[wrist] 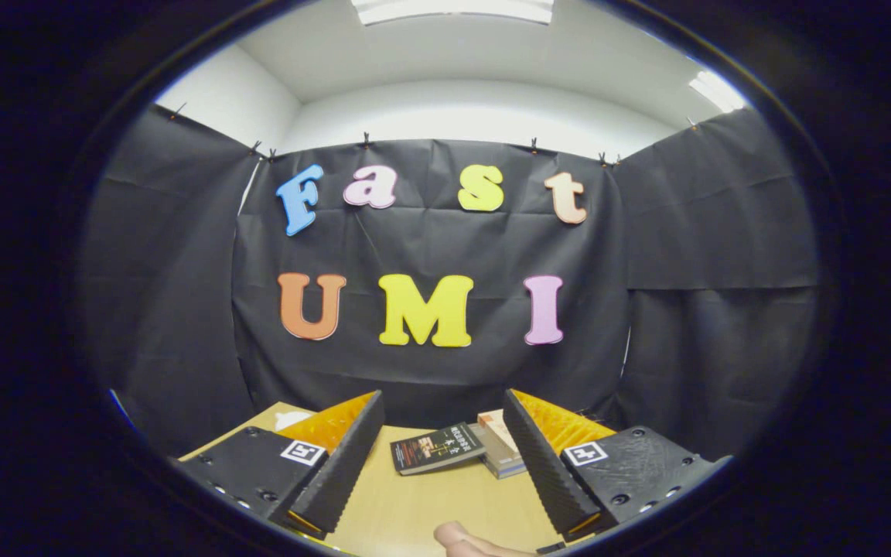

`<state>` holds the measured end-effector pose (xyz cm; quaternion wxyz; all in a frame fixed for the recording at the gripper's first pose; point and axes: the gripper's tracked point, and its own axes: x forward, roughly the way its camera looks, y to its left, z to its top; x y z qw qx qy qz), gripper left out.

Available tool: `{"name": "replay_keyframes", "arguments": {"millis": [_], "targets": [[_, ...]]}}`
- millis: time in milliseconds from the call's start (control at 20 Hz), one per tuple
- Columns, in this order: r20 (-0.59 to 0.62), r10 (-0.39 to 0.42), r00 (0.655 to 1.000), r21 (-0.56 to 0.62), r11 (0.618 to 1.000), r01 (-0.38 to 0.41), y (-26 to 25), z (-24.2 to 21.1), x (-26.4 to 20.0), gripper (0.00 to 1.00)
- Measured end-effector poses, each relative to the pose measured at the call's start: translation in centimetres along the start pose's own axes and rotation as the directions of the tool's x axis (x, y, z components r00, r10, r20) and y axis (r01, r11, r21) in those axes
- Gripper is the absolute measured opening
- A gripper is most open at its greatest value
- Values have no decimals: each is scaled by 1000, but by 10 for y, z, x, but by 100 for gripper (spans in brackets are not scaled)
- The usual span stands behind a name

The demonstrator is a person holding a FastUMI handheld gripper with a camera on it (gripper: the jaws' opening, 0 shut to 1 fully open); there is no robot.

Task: Open the storage box then place both shoes into the box .Put the left shoe in first, then the right shoe, with the right side of both shoes facing outward in a uniform manner.

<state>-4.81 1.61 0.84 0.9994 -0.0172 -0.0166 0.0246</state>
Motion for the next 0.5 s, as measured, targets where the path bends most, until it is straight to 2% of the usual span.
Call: {"name": "replay_keyframes", "arguments": {"millis": [300,500], "targets": [[-23,-14,1000,-19,1000,14,-33,-25,-2,96],[1,-24,1000,-16,1000,24,-56,-21,-10,96]]}}
